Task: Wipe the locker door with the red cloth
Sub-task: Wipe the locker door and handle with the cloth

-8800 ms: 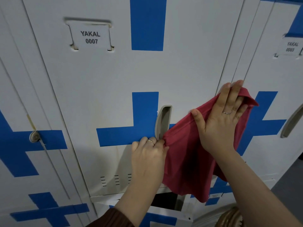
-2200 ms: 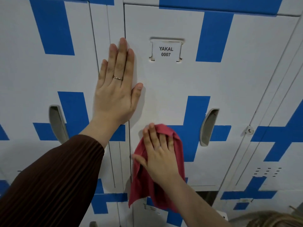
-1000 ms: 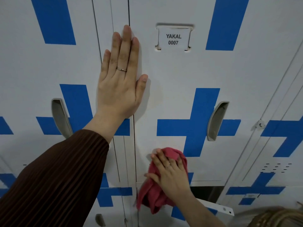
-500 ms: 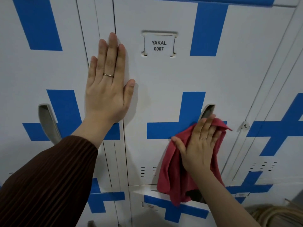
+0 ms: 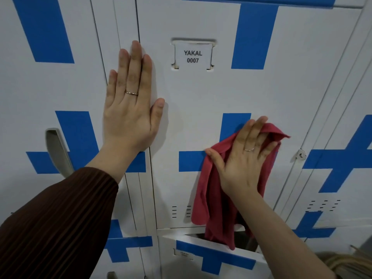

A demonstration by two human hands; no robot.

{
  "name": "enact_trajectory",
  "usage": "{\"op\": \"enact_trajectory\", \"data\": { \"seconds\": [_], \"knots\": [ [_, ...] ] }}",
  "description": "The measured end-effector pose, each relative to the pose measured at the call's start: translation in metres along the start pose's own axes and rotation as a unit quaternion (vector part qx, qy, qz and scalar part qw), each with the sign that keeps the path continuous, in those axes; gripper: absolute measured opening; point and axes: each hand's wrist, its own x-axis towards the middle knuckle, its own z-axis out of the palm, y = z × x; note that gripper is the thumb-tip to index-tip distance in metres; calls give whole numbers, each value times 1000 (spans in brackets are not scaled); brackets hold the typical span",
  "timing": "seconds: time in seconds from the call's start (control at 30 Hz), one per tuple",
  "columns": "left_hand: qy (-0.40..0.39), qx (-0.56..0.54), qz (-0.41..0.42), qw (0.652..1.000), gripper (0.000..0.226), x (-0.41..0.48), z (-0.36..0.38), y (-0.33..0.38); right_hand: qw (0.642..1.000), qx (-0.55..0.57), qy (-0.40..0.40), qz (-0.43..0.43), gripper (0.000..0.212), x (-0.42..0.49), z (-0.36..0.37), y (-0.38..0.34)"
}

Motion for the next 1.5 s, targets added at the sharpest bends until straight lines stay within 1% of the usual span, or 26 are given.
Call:
{"op": "enact_trajectory", "data": {
  "seconds": [0.1,0.23,0.3,0.43,0.5,0.57,0.63,0.7,0.8,0.9,1.0,1.07,1.13,1.2,1.27,1.37,1.43,1.5],
  "knots": [
    [4,-5,0,1000,61,1,0,0,999,14,4,-30,94,1,7,-22],
    [6,-13,0,1000,60,0,0,0,994,49,27,-96,101,16,7,-42],
    [7,-25,1,1000,60,0,0,-1,994,51,25,-89,104,30,-2,-48],
    [8,-77,5,997,63,-8,0,-3,994,63,20,-87,96,47,-16,-53],
    [-4,-101,13,995,71,-14,-1,-2,993,58,21,-97,94,50,-19,-51],
    [-35,-109,17,993,87,-18,-1,5,993,54,25,-104,94,54,-21,-49],
    [-75,-77,29,994,106,-21,-2,12,992,59,30,-104,94,60,-25,-47],
    [-107,-33,31,993,120,-25,0,17,992,66,34,-101,95,67,-30,-44],
    [-113,-4,17,993,124,-28,1,21,991,65,24,-110,92,76,-38,-36],
    [-66,-14,16,998,120,-18,-4,21,985,81,25,-149,86,79,-41,-17],
    [-8,-54,3,999,112,-4,-11,17,969,147,64,-188,80,76,-43,4],
    [36,-83,15,996,91,0,-15,17,949,215,122,-197,73,73,-43,13],
    [76,-94,36,992,59,0,-16,22,928,248,187,-205,55,72,-39,20],
    [84,-134,58,986,30,-2,-13,29,929,229,215,-197,39,72,-35,24],
    [63,-186,70,978,4,-11,-7,33,937,188,225,-190,30,71,-32,26],
    [31,-215,19,976,13,-21,1,42,939,112,266,-185,31,66,-32,24],
    [18,-212,-21,977,20,-27,4,50,944,64,288,-150,30,59,-33,21],
    [14,-210,-51,976,26,-34,9,59,953,70,269,-118,25,46,-32,18]
  ]
}}
